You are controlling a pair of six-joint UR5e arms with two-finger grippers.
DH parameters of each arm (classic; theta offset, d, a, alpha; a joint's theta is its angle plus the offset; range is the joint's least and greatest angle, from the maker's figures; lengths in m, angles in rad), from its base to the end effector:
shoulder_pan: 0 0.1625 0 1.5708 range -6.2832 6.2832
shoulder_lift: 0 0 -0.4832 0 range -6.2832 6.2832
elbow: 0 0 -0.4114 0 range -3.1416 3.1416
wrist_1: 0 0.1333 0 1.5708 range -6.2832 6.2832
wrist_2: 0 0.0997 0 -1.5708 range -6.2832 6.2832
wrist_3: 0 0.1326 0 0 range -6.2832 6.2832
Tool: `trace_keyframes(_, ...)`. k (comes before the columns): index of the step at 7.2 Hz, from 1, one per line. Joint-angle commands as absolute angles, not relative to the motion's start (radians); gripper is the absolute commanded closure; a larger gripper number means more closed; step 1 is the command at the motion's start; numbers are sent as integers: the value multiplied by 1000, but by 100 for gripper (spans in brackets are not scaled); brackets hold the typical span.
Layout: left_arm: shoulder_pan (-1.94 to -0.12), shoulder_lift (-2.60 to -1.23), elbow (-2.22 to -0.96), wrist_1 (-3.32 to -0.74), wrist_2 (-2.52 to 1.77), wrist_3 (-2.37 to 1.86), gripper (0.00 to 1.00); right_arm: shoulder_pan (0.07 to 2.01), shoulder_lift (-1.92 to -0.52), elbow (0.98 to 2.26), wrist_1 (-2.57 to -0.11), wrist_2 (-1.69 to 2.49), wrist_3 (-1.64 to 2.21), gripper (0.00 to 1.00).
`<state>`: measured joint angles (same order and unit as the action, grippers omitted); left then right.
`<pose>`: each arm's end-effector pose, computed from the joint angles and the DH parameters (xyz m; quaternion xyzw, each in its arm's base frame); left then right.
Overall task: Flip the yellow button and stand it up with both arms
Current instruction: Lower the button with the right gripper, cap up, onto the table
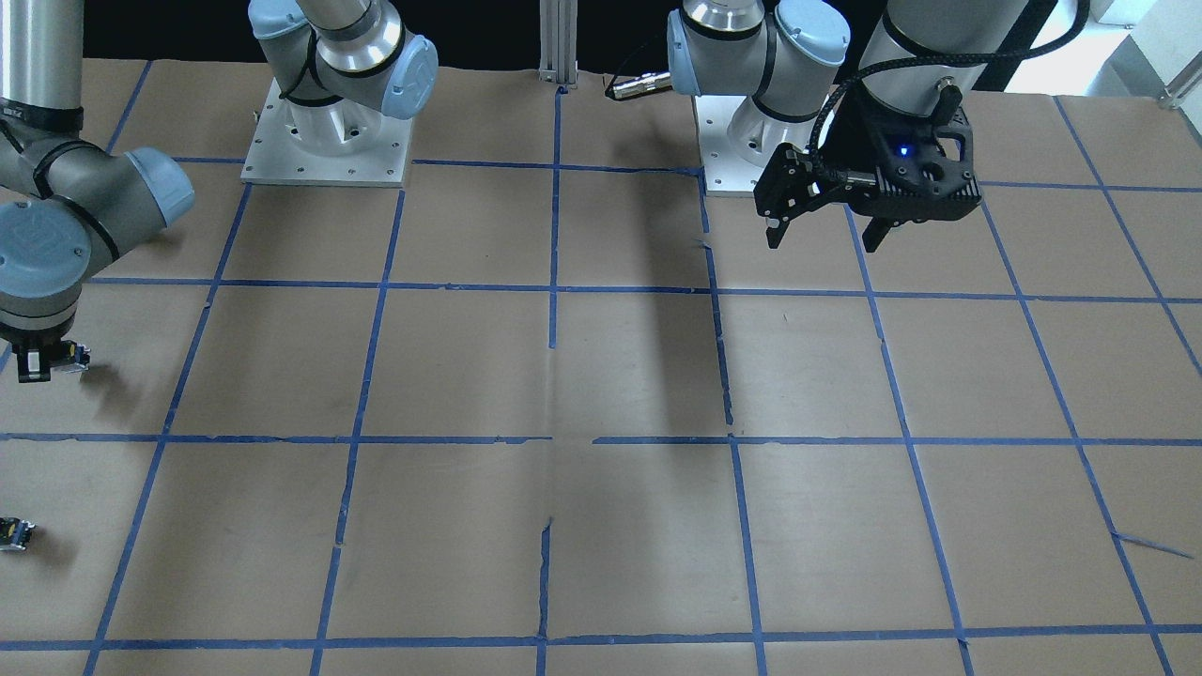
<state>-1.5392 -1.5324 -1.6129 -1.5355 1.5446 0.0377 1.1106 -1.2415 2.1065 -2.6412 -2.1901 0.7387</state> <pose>-0.1210 -0.5008 0.5145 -0.0033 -0.9998 0.0162 0.0125 -0.1906 -0.5113 0.2213 -0.5603 -0.7646 0.1388 0.2866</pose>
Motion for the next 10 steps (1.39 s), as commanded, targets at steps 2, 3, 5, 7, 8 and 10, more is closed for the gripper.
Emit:
trace_keyframes(2, -1539, -1532, -1611, -1536, 1546, 38, 0, 1111, -1233, 2114, -2663, -2187, 739, 92)
trace_keyframes(3, -1539, -1532, -1612, -1536, 1545, 38, 0, 1111, -1242, 2120, -2661, -2189, 738, 79)
trace_keyframes(5, -1537, -1532, -1609, -1536, 1545, 38, 0, 1111, -1239, 2120, -2663, -2187, 733, 47)
trace_keyframes(7, -1539, -1522, -1621, -1542, 1551, 37, 0, 1111, -1239, 2131, -2663, -2187, 735, 46)
trace_keyframes(8, -1540, -1517, -1623, -1540, 1549, 35, 0, 1111, -1242, 2132, -2663, -2187, 732, 41)
trace_keyframes(10, -1542, -1517, -1626, -1539, 1546, 35, 0, 1109, -1290, 2126, -2657, -2180, 653, 16)
